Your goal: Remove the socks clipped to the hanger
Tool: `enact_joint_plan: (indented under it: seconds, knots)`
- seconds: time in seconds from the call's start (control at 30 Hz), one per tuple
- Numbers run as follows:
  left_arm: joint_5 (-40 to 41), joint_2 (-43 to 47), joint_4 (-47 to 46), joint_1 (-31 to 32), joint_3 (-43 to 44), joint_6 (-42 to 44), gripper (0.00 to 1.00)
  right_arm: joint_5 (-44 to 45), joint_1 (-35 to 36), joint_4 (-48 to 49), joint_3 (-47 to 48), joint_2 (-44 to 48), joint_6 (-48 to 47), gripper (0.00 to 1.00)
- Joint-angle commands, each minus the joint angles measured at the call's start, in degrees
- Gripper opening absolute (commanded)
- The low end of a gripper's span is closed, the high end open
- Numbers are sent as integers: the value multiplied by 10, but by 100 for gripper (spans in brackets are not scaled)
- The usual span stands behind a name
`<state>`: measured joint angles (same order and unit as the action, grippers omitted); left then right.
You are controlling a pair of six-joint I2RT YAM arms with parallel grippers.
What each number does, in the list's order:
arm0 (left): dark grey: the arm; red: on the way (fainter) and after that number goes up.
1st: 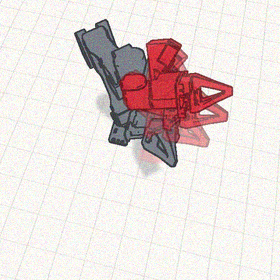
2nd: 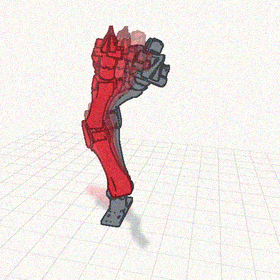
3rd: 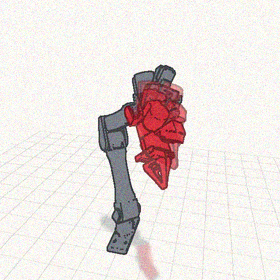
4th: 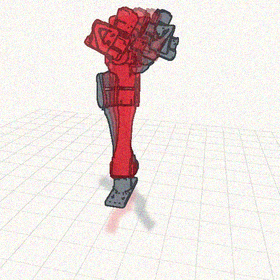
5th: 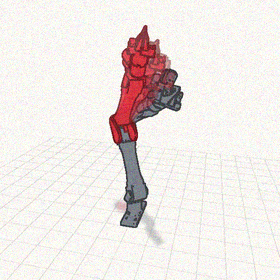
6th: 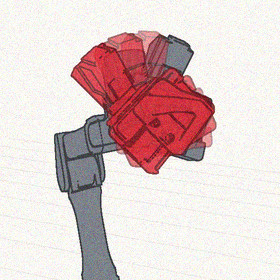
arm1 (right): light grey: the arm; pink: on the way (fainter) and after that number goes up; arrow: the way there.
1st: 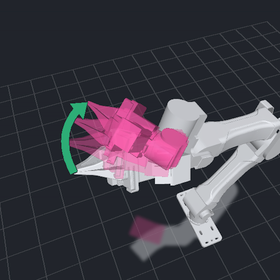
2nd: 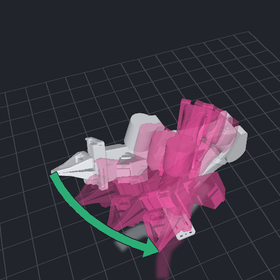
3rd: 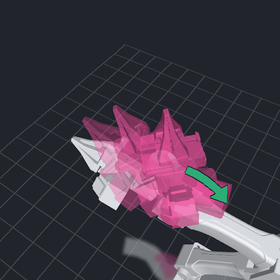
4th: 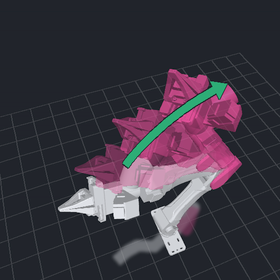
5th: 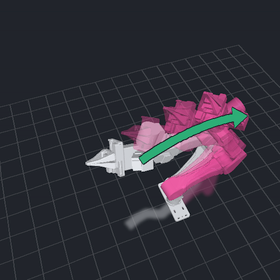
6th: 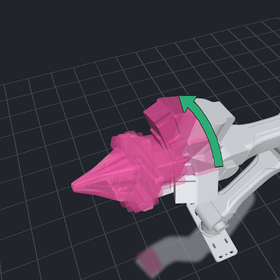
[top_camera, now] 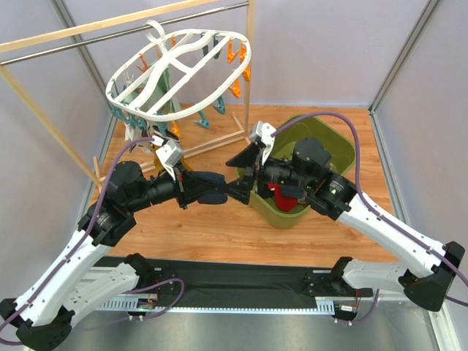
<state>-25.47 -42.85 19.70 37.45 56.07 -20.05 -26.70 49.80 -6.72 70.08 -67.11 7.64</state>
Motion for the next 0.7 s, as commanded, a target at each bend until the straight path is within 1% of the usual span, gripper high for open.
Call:
enact_joint_plan:
  seconds: [0.0,0.07,0.17,0.23,0.27,0.3,0.37,0.4,0.43,0.47,0.53,0.57,0.63,0.67]
  knots:
    - [-47,4,-19,-1,33,-27,0,-83,2,41,-56,27,-19,87]
    - [-62,2,-41,-1,35,-41,0,-96,6,43,-72,36,-20,87]
    - [-86,-1,-74,-1,34,-71,0,-89,11,62,-97,37,-7,85]
    - [-100,-6,-94,-2,33,-89,0,-90,14,90,-107,30,5,79]
    - [-106,-8,-98,-2,33,-94,0,-86,14,100,-109,30,10,75]
    - [-108,-10,-101,-1,33,-102,0,-81,14,105,-112,29,13,60]
    - [-109,-13,-103,-2,33,-107,0,-58,14,122,-129,33,28,39]
    - [-108,-14,-100,-1,34,-111,0,-49,14,148,-137,37,34,13]
    - [-108,-14,-96,-2,34,-110,3,-21,14,162,-150,50,43,0]
    - [-107,-14,-92,-1,35,-109,14,-4,14,173,-170,58,47,0]
    - [-89,-11,-71,-1,37,-101,37,26,7,181,-181,72,50,0]
    - [-78,-8,-61,-2,39,-97,52,54,2,172,-179,84,57,0]
    - [-41,0,-28,-2,44,-81,61,86,-21,115,-169,93,64,0]
    - [-28,2,-17,-2,46,-75,72,124,-31,91,-164,104,66,0]
